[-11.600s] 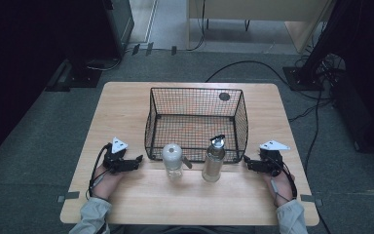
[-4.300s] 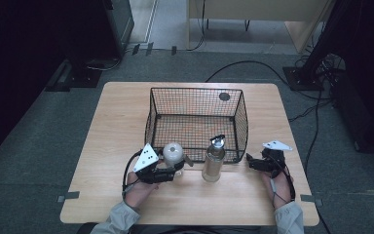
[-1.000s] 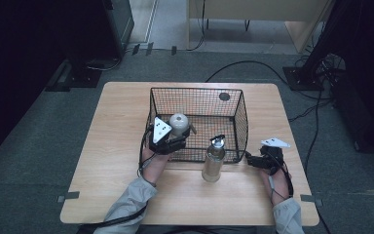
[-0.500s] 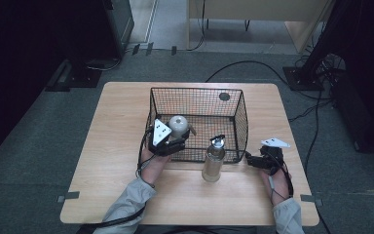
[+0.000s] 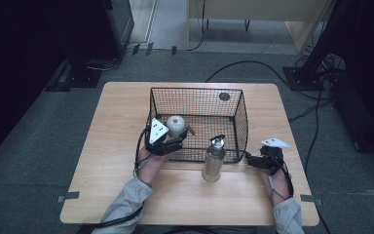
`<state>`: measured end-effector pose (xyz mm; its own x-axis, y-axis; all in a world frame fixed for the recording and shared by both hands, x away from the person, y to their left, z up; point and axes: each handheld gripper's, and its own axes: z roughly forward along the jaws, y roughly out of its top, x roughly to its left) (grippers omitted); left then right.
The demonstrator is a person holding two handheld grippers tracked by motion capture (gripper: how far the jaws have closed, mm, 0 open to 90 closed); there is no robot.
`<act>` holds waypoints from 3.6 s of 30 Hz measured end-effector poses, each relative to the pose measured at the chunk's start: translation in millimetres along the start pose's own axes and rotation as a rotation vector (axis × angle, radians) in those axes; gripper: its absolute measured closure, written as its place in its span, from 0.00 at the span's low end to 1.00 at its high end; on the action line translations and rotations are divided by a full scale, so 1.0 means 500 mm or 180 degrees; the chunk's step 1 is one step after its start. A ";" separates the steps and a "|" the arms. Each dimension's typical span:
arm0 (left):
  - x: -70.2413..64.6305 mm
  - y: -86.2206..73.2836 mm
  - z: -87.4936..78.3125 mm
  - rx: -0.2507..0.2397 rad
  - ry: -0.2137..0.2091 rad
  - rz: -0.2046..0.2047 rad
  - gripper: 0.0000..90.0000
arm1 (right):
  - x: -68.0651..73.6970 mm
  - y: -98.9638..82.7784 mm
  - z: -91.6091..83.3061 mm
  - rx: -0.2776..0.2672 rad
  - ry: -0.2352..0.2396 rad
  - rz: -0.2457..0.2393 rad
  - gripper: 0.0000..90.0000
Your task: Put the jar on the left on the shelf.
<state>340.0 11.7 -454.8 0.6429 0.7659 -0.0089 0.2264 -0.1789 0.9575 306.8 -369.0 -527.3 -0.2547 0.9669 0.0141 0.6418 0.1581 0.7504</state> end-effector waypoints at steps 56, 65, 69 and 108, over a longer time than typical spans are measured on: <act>0.043 0.049 -0.107 0.0098 -0.0339 0.0026 0.23 | 0.001 -0.001 -0.001 -0.0004 0.0013 -0.0002 0.18; 0.048 0.048 -0.116 0.0137 -0.0386 0.0091 0.23 | 0.001 -0.001 -0.001 0.0000 0.0029 -0.0019 0.18; 0.050 0.047 -0.126 0.0158 -0.0410 0.0150 0.23 | 0.002 -0.001 -0.001 0.0004 0.0039 -0.0025 0.18; 0.079 0.029 -0.198 0.0289 -0.0634 0.0364 0.23 | 0.005 -0.005 -0.005 0.0008 0.0074 -0.0052 0.17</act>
<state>296.2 100.5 -412.8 0.7977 0.6022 0.0326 0.2030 -0.3191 0.9257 302.9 -367.5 -527.3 -0.2819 0.9593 0.0172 0.6391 0.1744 0.7491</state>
